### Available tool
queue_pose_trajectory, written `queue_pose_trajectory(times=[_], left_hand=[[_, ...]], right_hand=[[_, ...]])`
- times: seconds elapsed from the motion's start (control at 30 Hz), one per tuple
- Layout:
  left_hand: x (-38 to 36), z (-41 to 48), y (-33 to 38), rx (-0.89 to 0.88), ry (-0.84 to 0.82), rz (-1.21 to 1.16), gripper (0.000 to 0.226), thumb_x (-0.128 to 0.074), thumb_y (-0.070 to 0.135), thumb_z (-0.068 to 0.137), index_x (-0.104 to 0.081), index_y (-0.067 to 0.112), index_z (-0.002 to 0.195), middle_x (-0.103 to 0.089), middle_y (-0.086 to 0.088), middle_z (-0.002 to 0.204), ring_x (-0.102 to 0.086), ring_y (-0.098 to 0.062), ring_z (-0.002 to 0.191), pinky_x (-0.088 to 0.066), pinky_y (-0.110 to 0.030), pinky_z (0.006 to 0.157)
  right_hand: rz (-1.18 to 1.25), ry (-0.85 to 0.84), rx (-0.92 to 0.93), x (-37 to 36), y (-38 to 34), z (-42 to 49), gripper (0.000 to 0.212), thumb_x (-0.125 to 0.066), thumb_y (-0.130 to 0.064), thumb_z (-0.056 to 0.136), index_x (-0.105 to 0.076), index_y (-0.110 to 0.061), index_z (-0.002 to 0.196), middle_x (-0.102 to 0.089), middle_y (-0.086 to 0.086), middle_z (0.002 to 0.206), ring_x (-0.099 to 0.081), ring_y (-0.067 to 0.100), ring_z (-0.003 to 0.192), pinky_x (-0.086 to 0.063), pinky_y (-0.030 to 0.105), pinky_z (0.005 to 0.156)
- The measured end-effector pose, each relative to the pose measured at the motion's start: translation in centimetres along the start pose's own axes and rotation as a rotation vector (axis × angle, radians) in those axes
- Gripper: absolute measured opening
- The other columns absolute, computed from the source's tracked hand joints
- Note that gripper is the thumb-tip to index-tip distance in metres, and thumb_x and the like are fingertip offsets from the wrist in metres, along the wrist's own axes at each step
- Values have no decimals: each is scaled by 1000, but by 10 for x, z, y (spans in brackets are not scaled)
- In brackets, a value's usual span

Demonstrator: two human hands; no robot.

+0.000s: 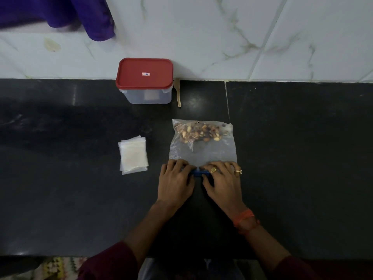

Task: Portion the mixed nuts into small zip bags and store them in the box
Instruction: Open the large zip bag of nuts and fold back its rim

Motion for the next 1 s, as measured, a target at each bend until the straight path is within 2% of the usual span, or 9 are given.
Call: queue_pose_trajectory(times=[0.07, 0.17, 0.3, 0.43, 0.53, 0.63, 0.73, 0.83, 1.0], left_hand=[[0, 3, 2, 9, 12, -9, 16, -67, 33, 85, -71, 25, 98, -63, 4, 101, -54, -20, 94, -43, -34, 79], [3, 6, -3, -3, 25, -15, 13, -67, 33, 86, -70, 26, 97, -62, 5, 99, -54, -19, 93, -42, -33, 80], [11, 7, -19, -18, 14, -37, 18, -70, 27, 85, -68, 28, 103, -61, 5, 106, -51, -16, 99, -42, -31, 83], [24, 4, -44, 90, 14, -114, 24, -73, 24, 82, -66, 25, 106, -58, 4, 109, -49, -13, 98, -46, -29, 80], [36, -2, -53, 237, 29, -280, 23, -79, 23, 79, -66, 24, 99, -59, 9, 99, -55, -4, 84, -51, -22, 70], [41, -2, -50, 316, 65, -426, 20, -80, 23, 79, -68, 27, 94, -63, 13, 90, -61, -2, 77, -55, -19, 68], [48, 5, -38, 346, 169, -533, 16, -83, 24, 78, -73, 24, 90, -68, 13, 85, -66, -4, 76, -55, -18, 68], [54, 23, -27, 377, 231, -621, 11, -83, 27, 76, -76, 25, 85, -69, 13, 82, -66, -4, 75, -53, -15, 67], [63, 65, -17, 376, 276, -789, 4, -79, 29, 80, -76, 27, 82, -73, 9, 81, -69, -6, 77, -56, -23, 67]], right_hand=[[-11, -6, -4, -4, -10, 4, 20, -62, -31, 85, -72, -27, 101, -67, -8, 103, -61, 18, 100, -35, 43, 102], [-36, -6, -48, -3, -11, 7, 17, -71, -26, 82, -73, -30, 99, -68, -10, 98, -62, 17, 99, -31, 42, 105], [-32, 28, -134, 12, 7, 6, 26, -80, -19, 76, -74, -32, 97, -69, -9, 100, -62, 17, 100, -32, 43, 105], [-15, 64, -173, 32, 35, -2, 31, -87, -18, 71, -75, -27, 99, -68, -4, 104, -62, 20, 100, -38, 45, 99], [138, 89, -258, 42, 50, -9, 30, -90, -18, 69, -74, -23, 93, -65, -7, 97, -62, 13, 85, -53, 39, 81], [317, 143, -297, 47, 51, -8, 24, -90, -16, 70, -72, -21, 85, -63, -10, 81, -61, 5, 69, -52, 19, 68], [457, 243, -287, 57, 41, 3, 18, -88, -24, 71, -75, -17, 82, -67, -7, 77, -65, 7, 68, -51, 13, 66], [537, 295, -264, 63, 33, 22, 18, -88, -25, 71, -77, -17, 83, -70, -8, 78, -68, 5, 70, -52, 13, 67], [648, 319, -213, 70, 22, 67, 19, -80, -31, 75, -79, -17, 88, -73, -13, 80, -70, 1, 76, -52, 13, 69]])
Point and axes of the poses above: each hand's wrist, its own z-axis towards the middle knuckle, its own x-axis out of the back of the hand, y = z × x, the point moved 2 cm from there along z, towards the middle knuckle
